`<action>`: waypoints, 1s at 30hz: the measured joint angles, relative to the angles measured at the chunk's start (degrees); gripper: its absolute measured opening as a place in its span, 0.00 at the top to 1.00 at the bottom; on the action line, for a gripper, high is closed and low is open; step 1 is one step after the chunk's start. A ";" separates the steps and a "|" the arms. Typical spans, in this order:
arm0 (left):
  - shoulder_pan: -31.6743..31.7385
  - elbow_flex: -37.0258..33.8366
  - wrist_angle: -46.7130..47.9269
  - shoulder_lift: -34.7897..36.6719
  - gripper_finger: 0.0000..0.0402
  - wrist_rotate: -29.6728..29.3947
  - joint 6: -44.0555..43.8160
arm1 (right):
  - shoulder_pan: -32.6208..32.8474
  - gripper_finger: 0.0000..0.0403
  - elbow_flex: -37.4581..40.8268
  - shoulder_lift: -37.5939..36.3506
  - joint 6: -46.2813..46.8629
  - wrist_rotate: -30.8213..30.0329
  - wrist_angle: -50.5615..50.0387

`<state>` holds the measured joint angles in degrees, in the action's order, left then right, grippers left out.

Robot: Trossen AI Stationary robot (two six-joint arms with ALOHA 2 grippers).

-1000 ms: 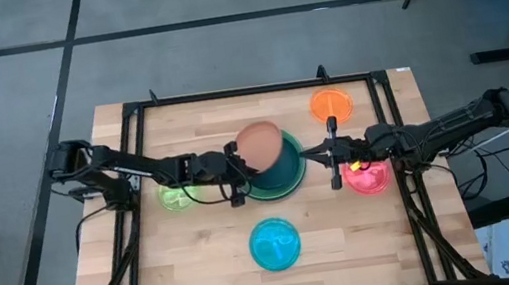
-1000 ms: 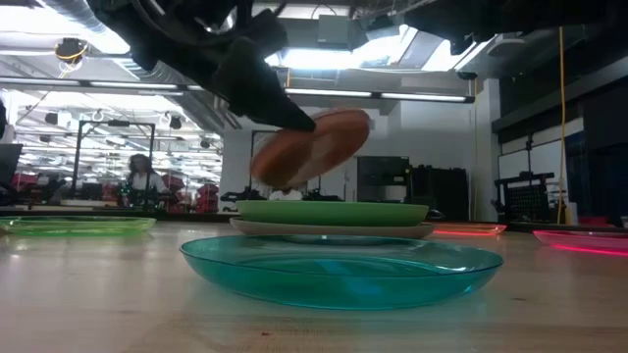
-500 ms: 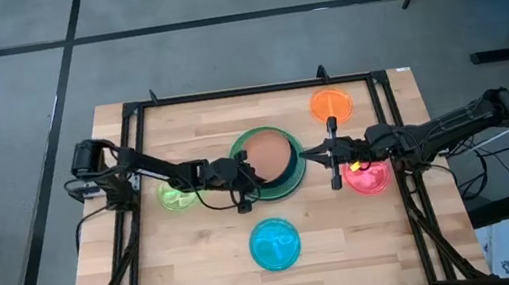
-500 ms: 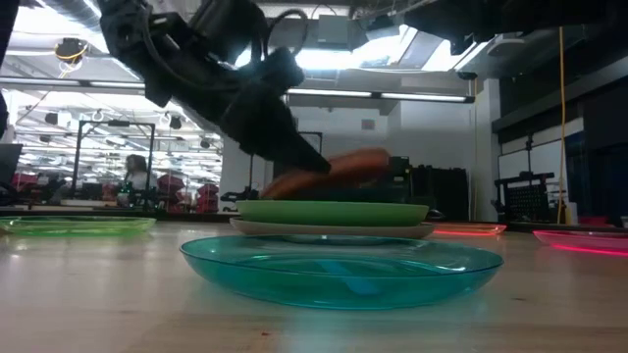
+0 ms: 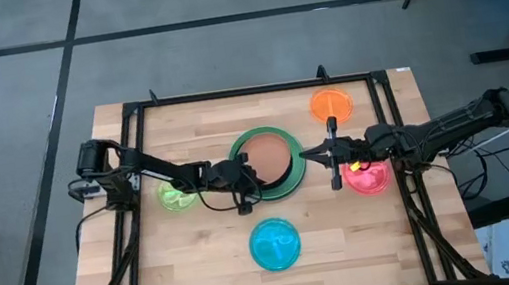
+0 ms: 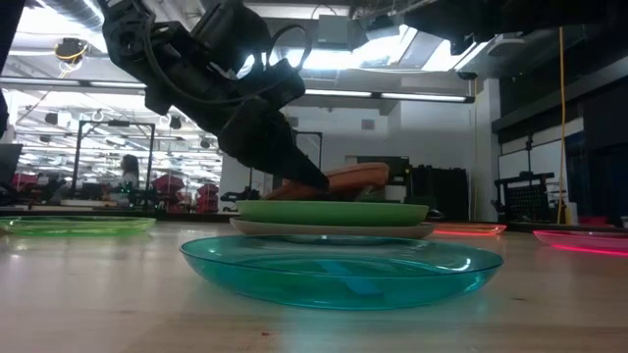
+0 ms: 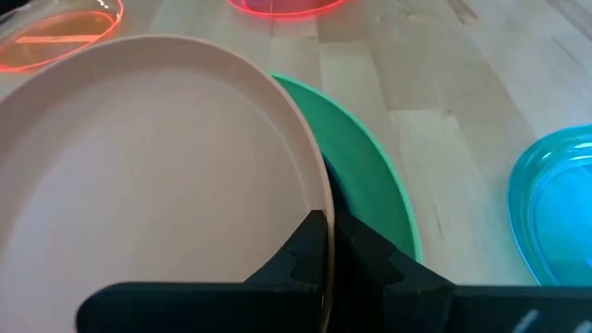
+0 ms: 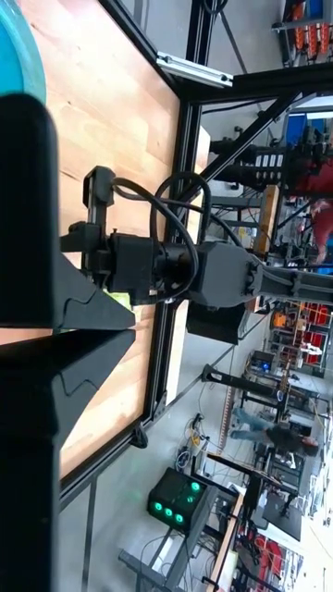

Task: Stack plastic plates
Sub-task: Stack the brown plate on top of the dark blue plate, then stack the light green plate on top of the brown plate

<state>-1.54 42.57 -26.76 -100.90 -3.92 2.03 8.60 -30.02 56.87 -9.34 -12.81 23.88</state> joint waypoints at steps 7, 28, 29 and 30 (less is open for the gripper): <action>0.00 0.00 0.17 0.00 0.95 -1.31 -0.17 | -0.02 0.99 0.00 0.00 0.00 0.02 0.00; -2.47 0.04 16.44 14.56 0.71 -1.30 -1.87 | 0.00 0.99 0.00 0.00 0.00 0.06 -0.64; -3.07 0.03 19.01 15.98 0.71 -1.31 -2.10 | 0.00 0.99 0.00 0.00 0.00 0.11 -0.66; -3.64 0.01 21.27 17.34 0.71 -1.35 -2.63 | 0.00 0.99 0.00 0.01 0.00 0.15 -0.66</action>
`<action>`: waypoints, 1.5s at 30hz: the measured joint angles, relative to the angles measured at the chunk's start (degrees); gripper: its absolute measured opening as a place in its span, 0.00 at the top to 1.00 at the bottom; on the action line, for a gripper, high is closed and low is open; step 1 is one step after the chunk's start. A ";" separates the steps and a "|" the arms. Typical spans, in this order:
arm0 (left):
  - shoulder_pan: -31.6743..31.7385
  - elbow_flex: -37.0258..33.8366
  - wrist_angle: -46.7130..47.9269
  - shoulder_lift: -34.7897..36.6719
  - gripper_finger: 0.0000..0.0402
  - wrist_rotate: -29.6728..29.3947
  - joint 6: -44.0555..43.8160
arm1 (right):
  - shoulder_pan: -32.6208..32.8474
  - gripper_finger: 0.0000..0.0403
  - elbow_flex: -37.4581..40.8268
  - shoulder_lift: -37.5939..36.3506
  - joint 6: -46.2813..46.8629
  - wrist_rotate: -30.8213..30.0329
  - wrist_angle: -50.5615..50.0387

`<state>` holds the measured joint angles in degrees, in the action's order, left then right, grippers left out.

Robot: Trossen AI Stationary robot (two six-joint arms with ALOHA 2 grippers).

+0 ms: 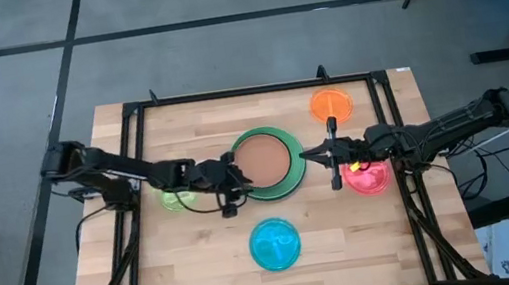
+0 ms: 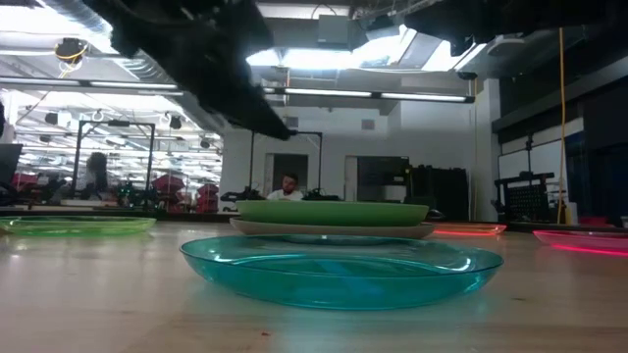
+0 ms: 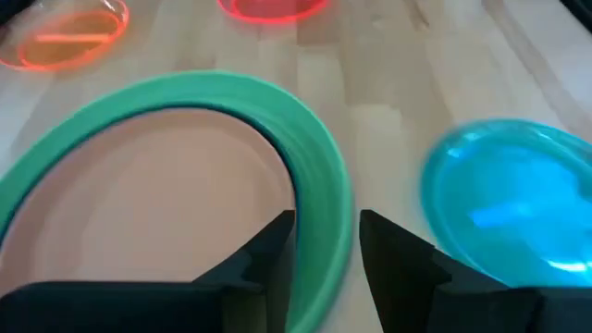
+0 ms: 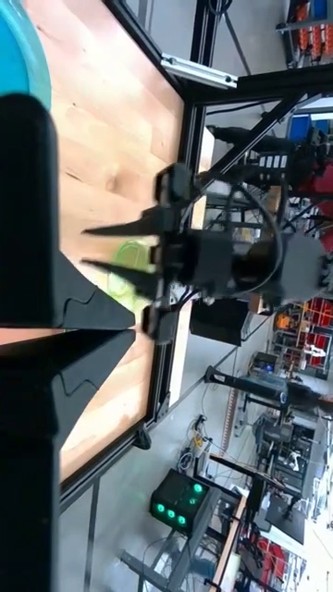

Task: Stack plastic plates
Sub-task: Stack the light green plate on top of the brown plate

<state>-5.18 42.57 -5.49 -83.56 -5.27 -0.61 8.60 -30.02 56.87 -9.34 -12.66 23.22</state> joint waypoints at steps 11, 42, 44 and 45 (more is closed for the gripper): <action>-7.56 -0.01 20.77 5.85 0.71 -4.70 -6.54 | 0.00 0.99 0.00 0.00 0.02 -0.16 -0.25; -14.37 -7.59 42.65 5.52 0.71 -13.36 -33.49 | 0.00 0.99 0.00 0.01 0.02 -0.15 -0.22; -14.37 -8.63 41.76 5.52 0.71 -13.36 -33.67 | 0.00 0.99 -0.02 0.00 0.02 -0.15 -0.20; -14.37 -9.08 41.06 5.52 0.71 -13.36 -33.77 | 0.00 0.99 -0.02 -0.01 0.02 -0.13 -0.22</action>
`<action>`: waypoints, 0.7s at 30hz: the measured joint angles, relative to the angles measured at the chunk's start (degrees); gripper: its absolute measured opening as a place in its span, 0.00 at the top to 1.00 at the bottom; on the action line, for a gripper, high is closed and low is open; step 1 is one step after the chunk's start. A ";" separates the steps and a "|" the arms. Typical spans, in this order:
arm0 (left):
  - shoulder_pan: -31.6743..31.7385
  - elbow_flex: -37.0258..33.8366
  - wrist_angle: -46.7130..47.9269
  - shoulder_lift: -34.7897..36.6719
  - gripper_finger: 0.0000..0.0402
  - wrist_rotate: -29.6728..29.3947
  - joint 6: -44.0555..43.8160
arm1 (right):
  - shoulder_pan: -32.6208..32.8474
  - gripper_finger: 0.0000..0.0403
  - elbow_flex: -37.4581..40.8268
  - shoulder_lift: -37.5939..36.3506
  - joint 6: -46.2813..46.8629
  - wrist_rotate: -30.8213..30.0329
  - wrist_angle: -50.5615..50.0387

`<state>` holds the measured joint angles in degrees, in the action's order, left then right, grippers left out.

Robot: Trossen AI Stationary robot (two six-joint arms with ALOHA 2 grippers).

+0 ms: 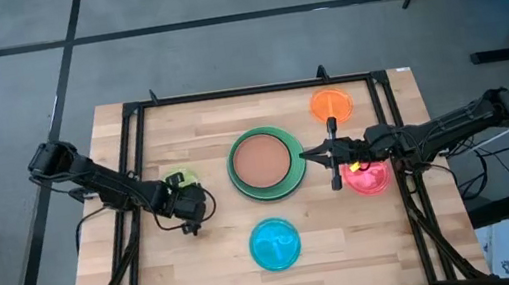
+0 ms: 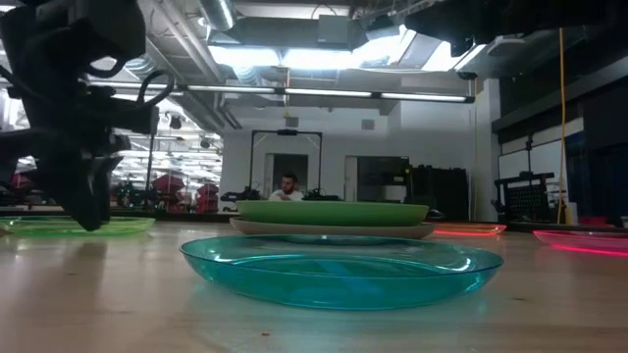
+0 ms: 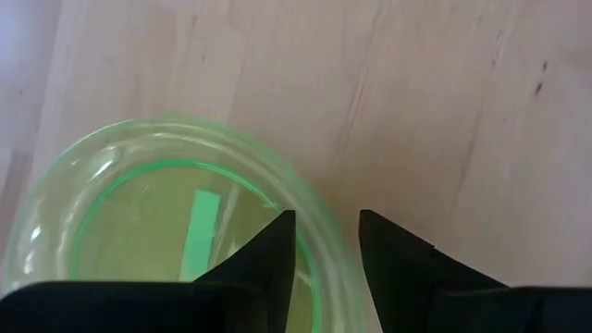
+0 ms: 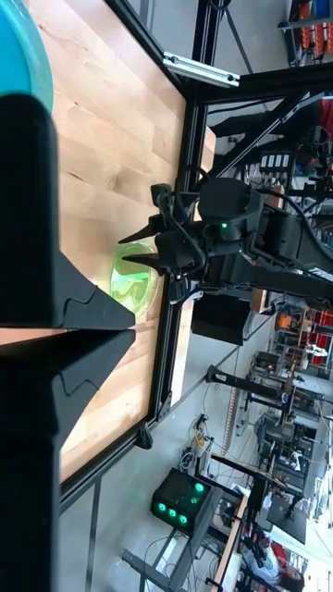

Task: Stack plastic plates
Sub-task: Stack the light green plate on top of the brown plate

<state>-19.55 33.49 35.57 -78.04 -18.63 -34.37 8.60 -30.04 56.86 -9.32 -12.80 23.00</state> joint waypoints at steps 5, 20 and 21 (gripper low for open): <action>0.00 -1.34 -1.59 0.00 0.72 -0.04 -0.02 | 0.00 0.99 0.02 0.00 0.00 0.00 0.01; 0.04 -2.34 -1.59 0.04 0.98 -2.01 0.43 | 0.00 0.99 0.02 0.02 0.00 0.00 0.02; 0.04 -2.34 -1.59 0.04 0.99 -2.21 0.44 | 0.00 0.99 0.02 0.00 0.00 0.00 0.00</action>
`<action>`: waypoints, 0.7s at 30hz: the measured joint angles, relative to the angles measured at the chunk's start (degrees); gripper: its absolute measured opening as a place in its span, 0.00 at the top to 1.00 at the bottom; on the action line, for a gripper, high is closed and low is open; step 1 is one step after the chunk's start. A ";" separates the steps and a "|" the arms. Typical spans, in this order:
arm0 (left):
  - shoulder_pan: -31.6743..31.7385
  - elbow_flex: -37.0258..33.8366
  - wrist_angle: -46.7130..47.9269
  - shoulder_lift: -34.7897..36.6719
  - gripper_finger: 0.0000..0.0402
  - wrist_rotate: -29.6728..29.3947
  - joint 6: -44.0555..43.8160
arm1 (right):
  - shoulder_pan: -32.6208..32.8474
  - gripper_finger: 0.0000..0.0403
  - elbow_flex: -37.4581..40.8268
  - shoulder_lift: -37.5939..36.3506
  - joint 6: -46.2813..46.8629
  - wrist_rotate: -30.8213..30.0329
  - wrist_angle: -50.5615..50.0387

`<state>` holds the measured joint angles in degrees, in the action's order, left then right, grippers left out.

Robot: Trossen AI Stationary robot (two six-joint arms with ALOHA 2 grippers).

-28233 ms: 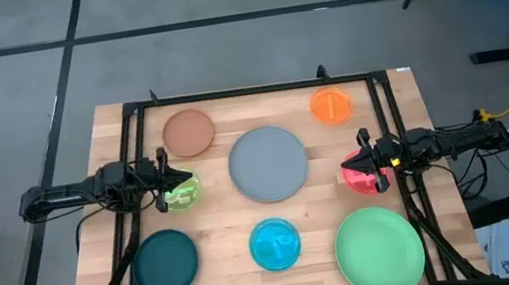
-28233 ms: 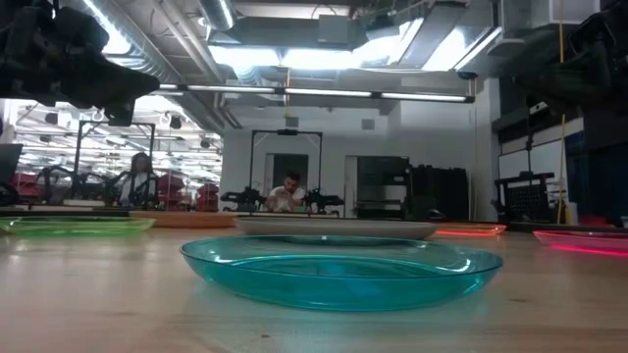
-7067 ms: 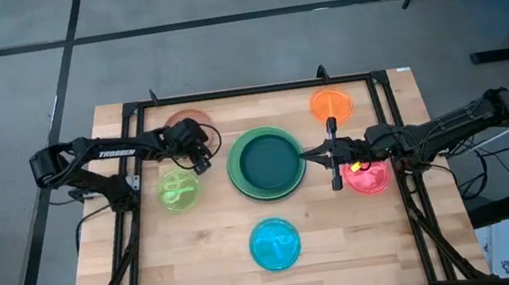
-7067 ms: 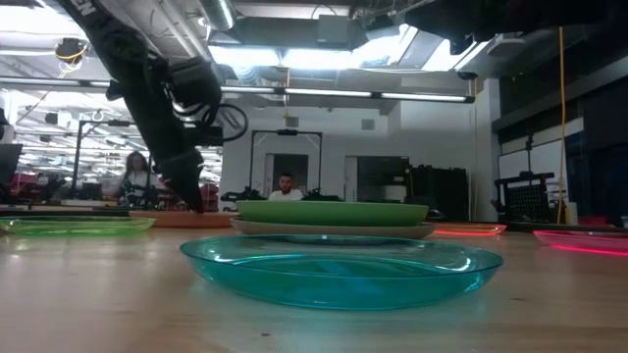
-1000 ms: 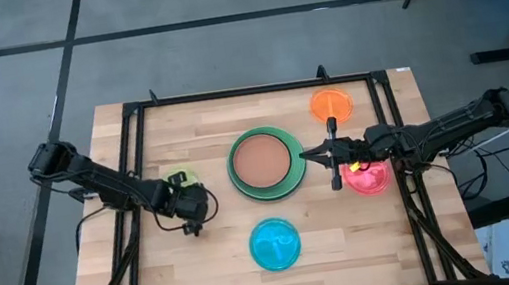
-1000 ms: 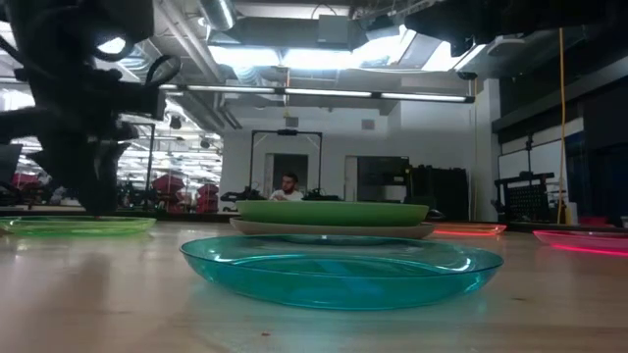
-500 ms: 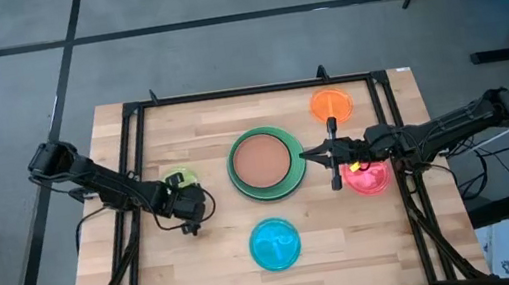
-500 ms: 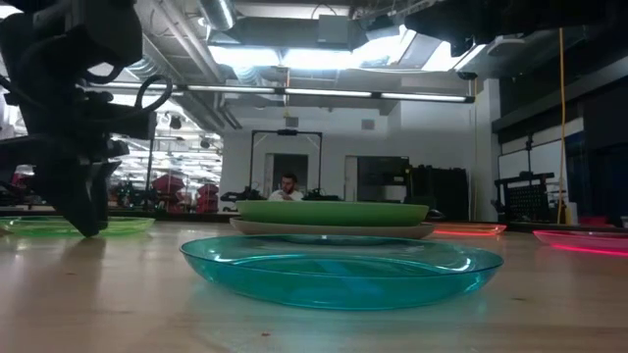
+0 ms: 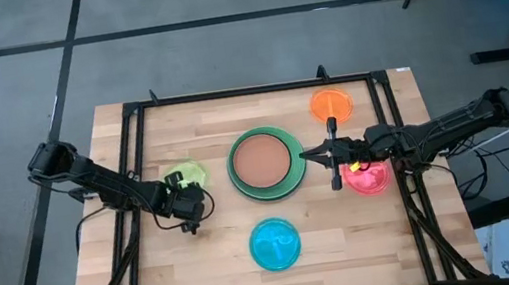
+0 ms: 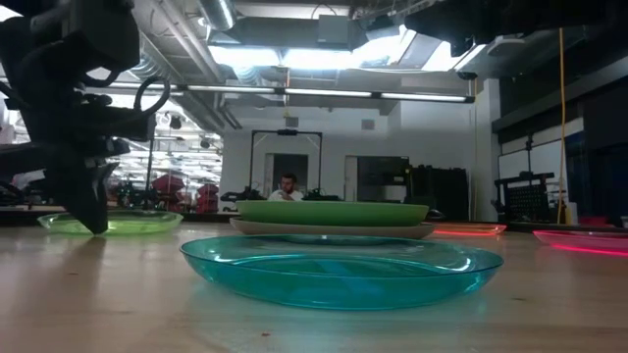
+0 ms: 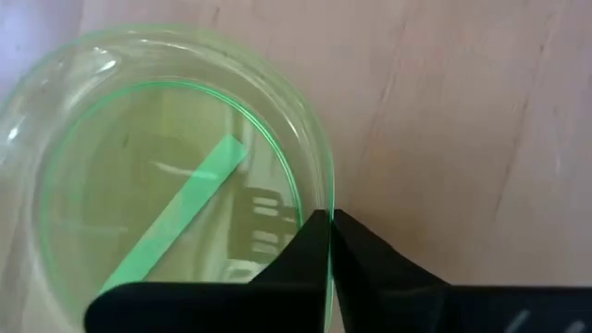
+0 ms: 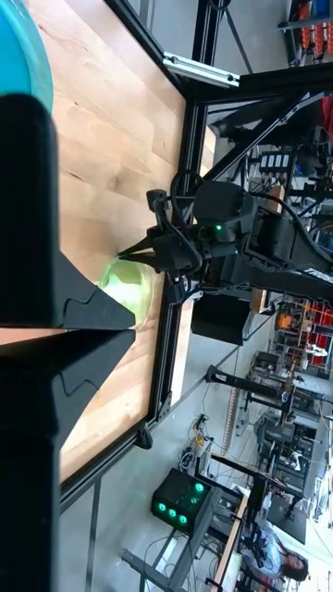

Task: Stack plastic plates
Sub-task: Stack the light green plate on top of the brown plate

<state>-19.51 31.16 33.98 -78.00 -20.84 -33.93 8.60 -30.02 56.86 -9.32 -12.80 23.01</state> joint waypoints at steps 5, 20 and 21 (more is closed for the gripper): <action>-0.02 1.04 2.49 -0.07 0.99 -1.94 0.11 | 0.00 0.99 0.00 0.00 0.00 0.00 0.00; -0.02 15.72 6.20 -0.07 0.99 -15.01 11.44 | 0.00 0.99 -0.01 0.00 0.00 -0.01 0.02; -0.02 16.54 5.22 -0.07 0.99 -15.25 13.08 | 0.00 0.99 0.00 0.02 0.00 0.00 0.02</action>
<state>-19.53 47.70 39.19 -78.06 -36.09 -20.86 8.60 -30.02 56.88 -9.32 -12.80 23.03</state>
